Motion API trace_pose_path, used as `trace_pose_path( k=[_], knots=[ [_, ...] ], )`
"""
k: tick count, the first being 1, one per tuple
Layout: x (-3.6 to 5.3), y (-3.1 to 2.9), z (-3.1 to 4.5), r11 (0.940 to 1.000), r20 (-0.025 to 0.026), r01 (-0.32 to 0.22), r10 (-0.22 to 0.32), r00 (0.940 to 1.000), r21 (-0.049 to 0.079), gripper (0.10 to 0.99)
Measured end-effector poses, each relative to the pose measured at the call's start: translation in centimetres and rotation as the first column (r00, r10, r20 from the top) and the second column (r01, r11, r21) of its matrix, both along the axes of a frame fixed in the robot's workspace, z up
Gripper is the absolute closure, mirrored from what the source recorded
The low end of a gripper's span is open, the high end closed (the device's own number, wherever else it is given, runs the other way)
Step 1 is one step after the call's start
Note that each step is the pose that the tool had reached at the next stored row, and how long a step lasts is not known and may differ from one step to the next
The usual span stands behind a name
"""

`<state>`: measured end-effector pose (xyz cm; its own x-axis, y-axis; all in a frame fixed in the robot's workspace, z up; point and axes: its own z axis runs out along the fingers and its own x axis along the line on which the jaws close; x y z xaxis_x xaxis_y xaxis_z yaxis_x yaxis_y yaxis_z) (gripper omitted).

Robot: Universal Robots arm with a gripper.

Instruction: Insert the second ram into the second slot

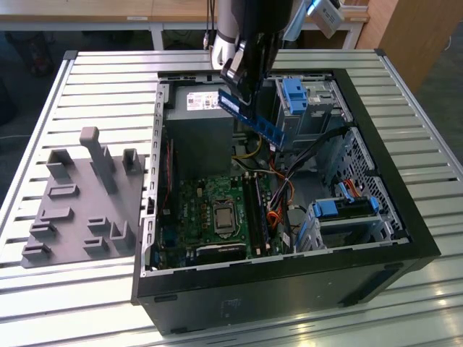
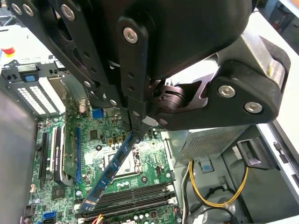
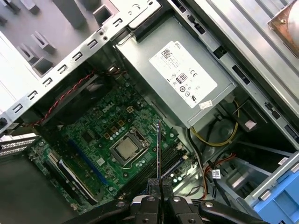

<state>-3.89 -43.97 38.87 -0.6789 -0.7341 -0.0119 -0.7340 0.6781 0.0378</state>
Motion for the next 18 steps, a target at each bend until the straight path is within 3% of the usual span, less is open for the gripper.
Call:
trace_pose_path(
  k=[18],
  knots=[
    [0.00,0.00,0.00,0.9938,0.0000,0.111,-0.111,0.9938,0.000,0.957]
  ],
)
